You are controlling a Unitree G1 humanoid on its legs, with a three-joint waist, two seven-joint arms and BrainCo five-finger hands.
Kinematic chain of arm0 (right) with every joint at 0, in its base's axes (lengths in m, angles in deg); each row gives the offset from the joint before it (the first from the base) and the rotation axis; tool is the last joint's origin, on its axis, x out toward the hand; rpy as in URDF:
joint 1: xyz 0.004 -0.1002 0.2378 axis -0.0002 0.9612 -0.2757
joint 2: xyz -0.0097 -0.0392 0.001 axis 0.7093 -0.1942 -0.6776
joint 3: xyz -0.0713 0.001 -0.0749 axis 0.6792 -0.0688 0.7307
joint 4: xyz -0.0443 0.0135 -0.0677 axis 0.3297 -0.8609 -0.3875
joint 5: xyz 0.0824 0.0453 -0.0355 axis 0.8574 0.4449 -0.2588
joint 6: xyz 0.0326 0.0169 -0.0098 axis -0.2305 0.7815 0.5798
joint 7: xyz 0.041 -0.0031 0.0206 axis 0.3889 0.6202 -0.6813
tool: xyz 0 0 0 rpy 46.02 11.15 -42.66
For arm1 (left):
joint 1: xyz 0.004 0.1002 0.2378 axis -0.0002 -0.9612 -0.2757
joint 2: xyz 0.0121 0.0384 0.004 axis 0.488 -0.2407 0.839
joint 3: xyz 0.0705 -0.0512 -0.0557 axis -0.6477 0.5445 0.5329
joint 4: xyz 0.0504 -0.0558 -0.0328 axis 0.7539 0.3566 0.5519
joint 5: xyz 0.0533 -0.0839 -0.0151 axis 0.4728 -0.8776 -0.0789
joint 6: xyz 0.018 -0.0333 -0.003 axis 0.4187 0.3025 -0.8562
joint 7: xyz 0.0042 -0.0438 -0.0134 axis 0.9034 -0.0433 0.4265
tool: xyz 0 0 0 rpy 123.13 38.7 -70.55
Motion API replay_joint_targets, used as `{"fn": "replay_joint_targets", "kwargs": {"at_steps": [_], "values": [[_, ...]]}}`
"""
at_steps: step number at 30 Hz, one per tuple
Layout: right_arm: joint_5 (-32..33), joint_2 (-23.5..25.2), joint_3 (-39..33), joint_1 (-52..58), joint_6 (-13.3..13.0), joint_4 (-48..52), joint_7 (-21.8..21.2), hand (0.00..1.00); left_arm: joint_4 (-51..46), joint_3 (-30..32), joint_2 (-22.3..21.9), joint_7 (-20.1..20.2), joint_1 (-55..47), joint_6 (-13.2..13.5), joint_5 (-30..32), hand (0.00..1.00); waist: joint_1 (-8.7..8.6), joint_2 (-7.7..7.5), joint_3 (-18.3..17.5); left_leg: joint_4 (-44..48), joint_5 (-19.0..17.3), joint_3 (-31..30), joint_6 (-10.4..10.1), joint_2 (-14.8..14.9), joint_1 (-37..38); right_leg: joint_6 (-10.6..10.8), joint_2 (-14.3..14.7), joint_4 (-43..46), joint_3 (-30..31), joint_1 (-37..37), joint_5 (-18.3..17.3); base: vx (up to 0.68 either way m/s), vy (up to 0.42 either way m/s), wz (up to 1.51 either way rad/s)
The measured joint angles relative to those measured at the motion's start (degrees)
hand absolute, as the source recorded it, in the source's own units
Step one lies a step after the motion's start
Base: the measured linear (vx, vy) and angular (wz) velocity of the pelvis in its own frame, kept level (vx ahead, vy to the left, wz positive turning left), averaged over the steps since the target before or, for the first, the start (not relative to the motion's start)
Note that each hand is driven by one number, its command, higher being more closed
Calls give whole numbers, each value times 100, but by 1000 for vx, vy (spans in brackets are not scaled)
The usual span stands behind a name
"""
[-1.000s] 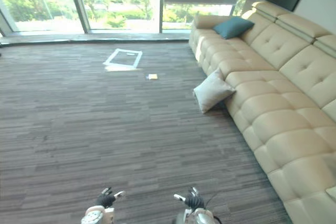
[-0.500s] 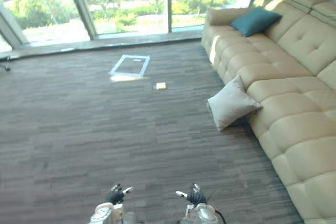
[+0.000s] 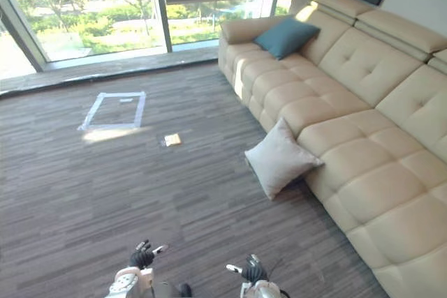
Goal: Pick up cushions and gather them together orderly.
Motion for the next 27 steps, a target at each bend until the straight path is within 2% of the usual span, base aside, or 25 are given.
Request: {"fn": "replay_joint_targets", "kwargs": {"at_steps": [1, 2, 3, 4, 5, 6, 7, 8, 9, 10, 11, 12, 13, 14, 15, 17, 18, 19, 20, 21, 23, 24, 25, 27], "values": [[1, 7, -24, -75, -29, -12, -6, 0, 65, -42, 20, 10, -10, -8, 1, 0, -37, -4, 26, -339, -39, 22, -56, 10, 405, -119, 0, -390, -237, -315, -213, 426, 92, -5], [1, 8, -30, -87, -37, -18, -11, 0, 93, -38, 24, 6, 2, -11, 1, 0, -52, -27, 36, -432, -65, 23, -84, 12, 540, -150, 0, -659, -339, -447, -272, 333, 11, 1], [2, -2, -43, -100, -75, -23, -26, 0, 98, -42, 17, 10, 10, -21, 3, 0, -62, -47, 55, -541, -199, 33, -148, 58, 710, -211, -6, -1353, -621, -616, -300, 314, -53, 1], [3, 3, -50, -146, -75, -32, -33, 0, 100, -42, -1, 13, 11, -23, 7, 0, -59, -62, 53, -542, -349, 69, -261, 109, 840, -332, -3, -2420, -921, -655, -149, 323, -71, -1], [2, 4, -52, -142, -73, -45, -35, 0, 101, -40, -14, 14, 10, -21, 10, 0, -58, -70, 50, -551, -390, 81, -298, 110, 875, -389, -2, -2826, -1014, -634, -56, 366, -103, -9], [4, 5, -54, -137, -74, -73, -42, 0, 101, -38, -41, 15, 4, -22, 14, 0, -63, -86, 45, -544, -524, 107, -411, 77, 961, -595, 29, -3675, -1133, -648, 294, 434, -125, -6], [0, -25, -27, -148, -74, -97, -43, 0, 101, -17, -97, 16, -30, -26, 21, 0, -125, -46, 13, -508, -684, 29, -511, 101, 1086, -771, 112, -3795, -1085, -653, 784, 469, -145, 0], [0, -50, -20, -166, -71, -95, -43, 0, 101, -17, -122, 16, -46, -26, 26, 0, -142, -52, -34, -481, -687, -12, -509, 138, 1135, -787, 150, -3728, -1100, -644, 811, 535, -161, 20], [-4, -101, -25, -272, -55, -212, -43, 0, 101, -17, -162, 31, -53, -28, 114, 0, -178, 61, -48, -70, -675, -178, -503, 309, 1103, -854, 207, -3643, -1183, -494, 572, 555, -219, 23], [-4, -120, -43, -278, -56, -269, -43, 0, 88, -14, -205, 34, -43, -22, 125, 0, -180, 105, -66, 373, -675, -313, -504, 415, 950, -902, 250, -3638, -1242, -394, 470, 647, -279, 23], [-1, -145, -59, -267, -53, -272, -43, 0, 86, 117, -278, 39, -19, -16, 126, 0, -176, 244, -76, 1609, -600, -604, -633, 651, 485, -936, 378, -3690, -1331, -158, 274, 416, -215, 8], [-1, -151, -59, -267, -52, -271, -42, 0, 84, 175, -316, 42, -5, -17, 126, 0, -176, 279, -78, 2033, -495, -679, -727, 714, 322, -963, 418, -3700, -1337, -96, 215, 497, -217, -18], [5, -170, -57, -252, -18, -272, -34, 0, 56, 225, -339, 41, 5, -14, 121, 0, -162, 333, -59, 3576, 214, -969, -861, 914, -383, -1068, 559, -3832, -1256, 205, 56, 394, -135, -37], [5, -168, -59, -255, -6, -279, -25, 0, 47, 228, -333, 39, -21, -5, 122, 0, -127, 362, -49, 3953, 230, -979, -854, 978, -553, -1107, 617, -3905, -1186, 340, 5, 658, -163, -73], [8, -151, -57, -269, -3, -278, -6, 0, 19, 223, -312, 41, -28, -2, 122, 0, -115, 380, -30, 4472, 164, -910, -764, 1062, -877, -1219, 705, -4089, -982, 662, -146, 444, -48, -82], [17, -142, -57, -244, 11, -317, 12, 0, -107, 213, -323, 37, -47, 12, 117, 0, -84, 333, -1, 4408, -110, -676, -640, 1068, -1174, -1229, 737, -4378, -640, 1150, -187, 458, -5, -98], [18, -141, -57, -233, 25, -368, 18, 0, -171, 211, -323, 31, -81, 27, 112, 0, -4, 307, 4, 4013, -283, -473, -658, 1083, -1314, -1149, 707, -4540, -404, 1387, -191, 316, 22, -91], [18, -137, -57, -228, 30, -369, 20, 0, -179, 208, -317, 31, -88, 40, 111, 0, 6, 297, 2, 3835, -314, -415, -648, 1081, -1353, -1130, 684, -4589, -335, 1462, -204, 462, 126, -122], [18, -131, -64, -221, 35, -367, 29, 0, -195, 209, -322, 31, -89, 98, 112, 0, -10, 282, 13, 2884, -375, -389, -641, 1031, -1547, -1045, 636, -4816, -10, 1754, -284, 411, 143, -85], [19, -130, -67, -216, 36, -367, 31, 0, -197, 204, -324, 31, -83, 103, 112, 0, -10, 278, 16, 2532, -371, -462, -639, 961, -1586, -1008, 605, -4870, 78, 1830, -324, 598, 241, -104], [16, -131, -59, -170, 36, -365, 35, 0, -201, 193, -326, 29, -78, 138, 113, 0, 3, 247, -5, 1124, -173, -1219, -616, 567, -1695, -812, 439, -4903, 515, 2017, -613, 382, 209, -88], [16, -134, -51, -155, 35, -365, 35, 0, -200, 190, -327, 29, -82, 139, 113, 0, 3, 253, -16, 889, -90, -1412, -585, 500, -1703, -765, 411, -4890, 626, 2040, -692, 511, 344, -107], [14, -152, -22, -134, 35, -366, 36, 0, -191, 185, -339, 25, -98, 147, 116, 0, 21, 306, -62, 683, 343, -1645, -726, 477, -1721, -600, 395, -4769, 936, 2049, -897, 630, 449, -115], [12, -68, 0, -105, 49, -367, 35, 0, -128, 203, -254, 15, -96, 142, 117, 0, 19, 138, -232, 916, 295, -1219, -683, 394, -1709, -477, 218, -4540, 1352, 1951, -944, 567, 406, -111]]}}
